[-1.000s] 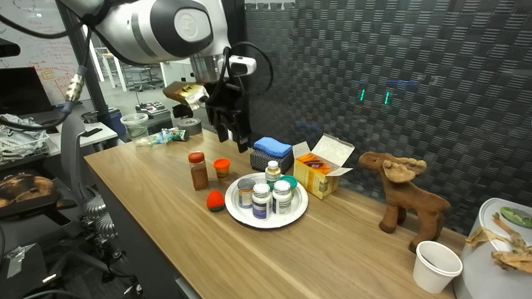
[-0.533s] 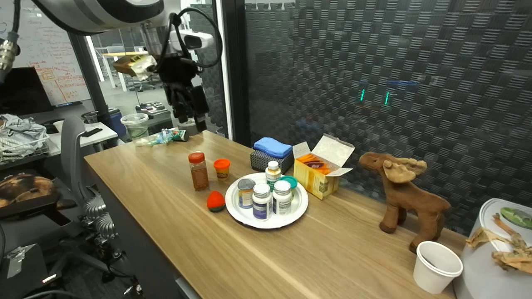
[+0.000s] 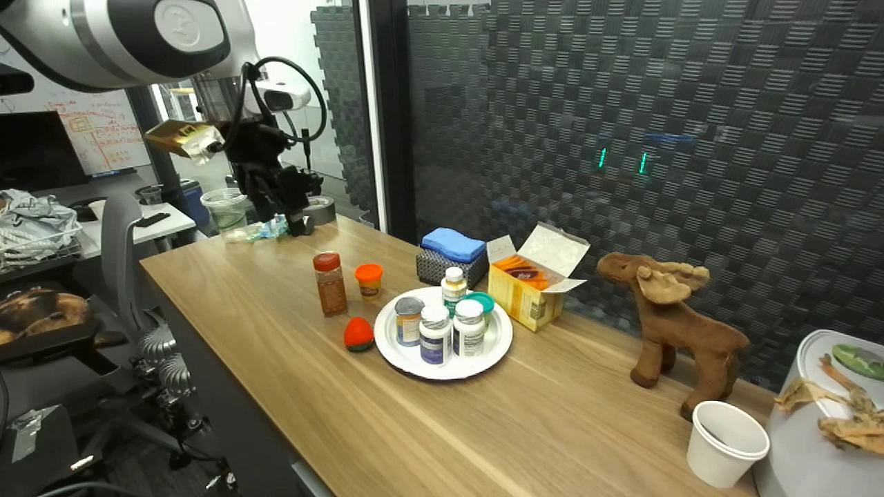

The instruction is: Put the bottles and the red plushy on the table onto the plate

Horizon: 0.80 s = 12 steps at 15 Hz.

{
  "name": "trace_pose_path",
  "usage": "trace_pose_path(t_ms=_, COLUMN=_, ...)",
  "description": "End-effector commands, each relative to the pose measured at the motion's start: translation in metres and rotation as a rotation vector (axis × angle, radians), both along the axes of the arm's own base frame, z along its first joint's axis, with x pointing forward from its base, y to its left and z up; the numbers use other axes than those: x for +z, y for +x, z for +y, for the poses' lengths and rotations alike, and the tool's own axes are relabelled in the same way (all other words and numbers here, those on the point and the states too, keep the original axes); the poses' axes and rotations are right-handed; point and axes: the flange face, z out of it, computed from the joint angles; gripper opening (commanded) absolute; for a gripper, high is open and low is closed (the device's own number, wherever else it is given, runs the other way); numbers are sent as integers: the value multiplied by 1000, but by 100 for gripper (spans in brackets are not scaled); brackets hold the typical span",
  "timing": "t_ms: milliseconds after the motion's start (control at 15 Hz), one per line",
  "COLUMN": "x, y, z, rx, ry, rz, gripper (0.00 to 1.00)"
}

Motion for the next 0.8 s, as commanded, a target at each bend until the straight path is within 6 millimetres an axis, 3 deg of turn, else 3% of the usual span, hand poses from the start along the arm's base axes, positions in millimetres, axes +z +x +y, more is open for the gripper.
trace_pose_path(t_ms=0, x=-18, y=10, z=5, rx=10, ry=15, rz=-17, gripper=100)
trace_pose_path(t_ms=400, x=-54, y=33, z=-2, rx=-8, ry=25, rz=13, gripper=100)
trace_pose_path(t_ms=733, x=-60, y=65, z=-15, rx=-45, ry=26, rz=2, gripper=100)
